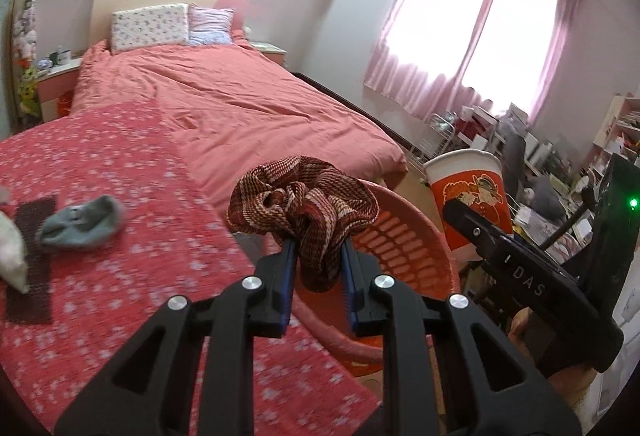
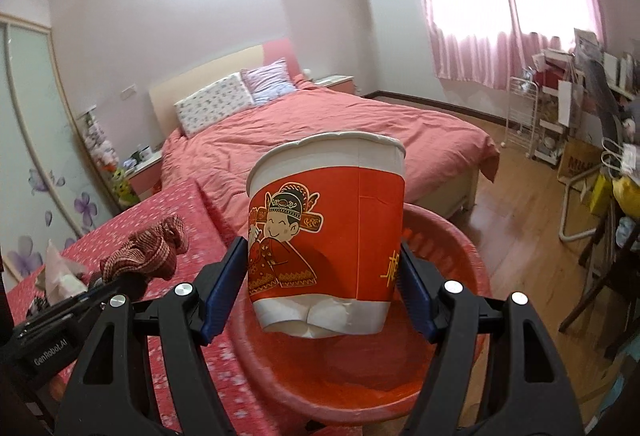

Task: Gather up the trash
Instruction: 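Carry the cup and scrunchie over the orange basket and open both tools, then move both open tools back over the bed toward the remaining trash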

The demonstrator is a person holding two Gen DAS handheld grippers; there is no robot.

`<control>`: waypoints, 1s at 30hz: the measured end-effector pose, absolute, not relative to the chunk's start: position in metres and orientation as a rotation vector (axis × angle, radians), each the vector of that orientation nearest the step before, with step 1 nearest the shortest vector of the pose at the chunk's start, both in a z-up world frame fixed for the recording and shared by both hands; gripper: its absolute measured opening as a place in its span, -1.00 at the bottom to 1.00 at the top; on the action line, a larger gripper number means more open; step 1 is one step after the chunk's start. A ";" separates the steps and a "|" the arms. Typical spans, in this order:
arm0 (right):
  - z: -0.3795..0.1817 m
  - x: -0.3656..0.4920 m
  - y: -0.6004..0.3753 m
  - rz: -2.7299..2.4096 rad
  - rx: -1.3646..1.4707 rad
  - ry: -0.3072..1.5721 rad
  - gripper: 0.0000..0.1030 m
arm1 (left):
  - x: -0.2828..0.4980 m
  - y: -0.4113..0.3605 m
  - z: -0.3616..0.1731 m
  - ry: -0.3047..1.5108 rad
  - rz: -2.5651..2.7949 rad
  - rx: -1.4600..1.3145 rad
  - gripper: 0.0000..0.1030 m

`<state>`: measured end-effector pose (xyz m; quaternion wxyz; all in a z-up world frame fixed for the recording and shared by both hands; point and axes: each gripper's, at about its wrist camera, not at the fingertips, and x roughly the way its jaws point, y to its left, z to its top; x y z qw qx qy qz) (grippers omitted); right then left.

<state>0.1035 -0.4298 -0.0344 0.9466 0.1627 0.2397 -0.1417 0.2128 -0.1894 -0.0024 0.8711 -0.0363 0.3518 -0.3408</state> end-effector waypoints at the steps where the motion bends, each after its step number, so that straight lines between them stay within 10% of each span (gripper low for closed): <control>1: -0.035 0.104 -0.433 -0.293 0.337 0.487 0.37 | 0.214 -0.196 -0.005 0.740 -0.720 -0.073 -0.60; 15: -0.058 0.113 -0.466 -0.318 0.462 0.533 0.58 | 0.239 -0.242 -0.045 0.839 -0.713 -0.025 -0.08; 30: -0.036 0.105 -0.427 -0.309 0.306 0.558 0.61 | 0.228 -0.121 -0.028 0.769 -0.410 0.054 0.37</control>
